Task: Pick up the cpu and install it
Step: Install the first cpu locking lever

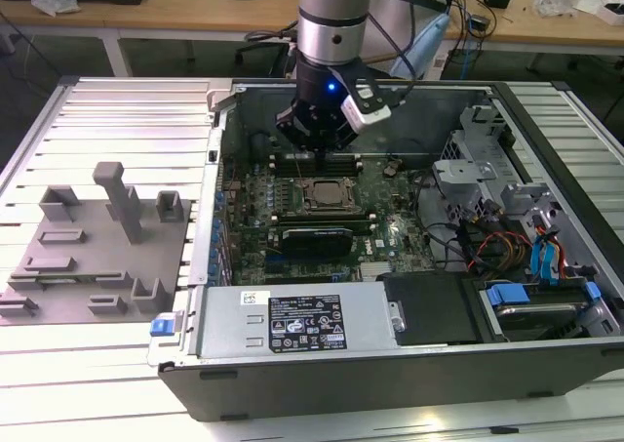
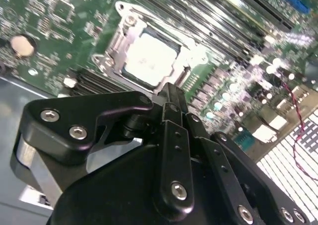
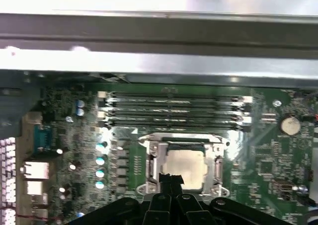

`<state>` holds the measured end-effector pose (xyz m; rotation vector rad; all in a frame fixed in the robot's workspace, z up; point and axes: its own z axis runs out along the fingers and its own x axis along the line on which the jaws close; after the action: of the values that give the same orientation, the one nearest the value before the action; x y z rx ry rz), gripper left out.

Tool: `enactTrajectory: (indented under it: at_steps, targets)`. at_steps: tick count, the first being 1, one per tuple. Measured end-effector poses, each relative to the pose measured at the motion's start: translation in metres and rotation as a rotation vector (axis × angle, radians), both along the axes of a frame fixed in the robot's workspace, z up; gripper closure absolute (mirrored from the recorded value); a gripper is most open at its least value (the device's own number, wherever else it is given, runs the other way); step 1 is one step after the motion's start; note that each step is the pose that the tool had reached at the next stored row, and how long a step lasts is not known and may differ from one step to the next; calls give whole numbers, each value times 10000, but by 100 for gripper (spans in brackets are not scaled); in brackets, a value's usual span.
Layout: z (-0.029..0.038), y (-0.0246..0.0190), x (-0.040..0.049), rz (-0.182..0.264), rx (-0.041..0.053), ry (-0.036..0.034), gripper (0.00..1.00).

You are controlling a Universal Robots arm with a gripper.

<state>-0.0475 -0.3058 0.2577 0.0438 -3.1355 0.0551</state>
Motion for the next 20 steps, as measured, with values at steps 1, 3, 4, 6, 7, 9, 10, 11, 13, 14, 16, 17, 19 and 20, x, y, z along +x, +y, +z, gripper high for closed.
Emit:
enactTrajectory:
  at_steps: [1, 3, 4, 6, 7, 9, 10, 11, 13, 14, 16, 17, 19, 20]
  targets:
    - [0, 7, -29, -1, 0, -1, 89]
    - [0, 24, -100, -1, 0, -4, 89]
    - [0, 41, -172, 0, 1, -7, 89]
    - [-1, 70, -297, -2, 1, -13, 89]
    - [-1, 77, -329, 0, 0, -15, 89]
    - [-1, 94, -441, 0, 1, -24, 89]
    - [-1, 96, -468, 0, 13, -38, 89]
    - [-1, 96, -498, -2, 82, -81, 89]
    - [-1, 96, -526, -1, 263, -167, 89]
    - [-1, 96, -538, -2, 380, -224, 89]
    - [-1, 96, -558, 1, 727, -425, 89]
    - [-1, 96, -561, -1, 827, -485, 89]
    - [-1, 96, -561, -3, 951, -531, 89]
    - [-2, 97, -561, -4, 961, -531, 89]
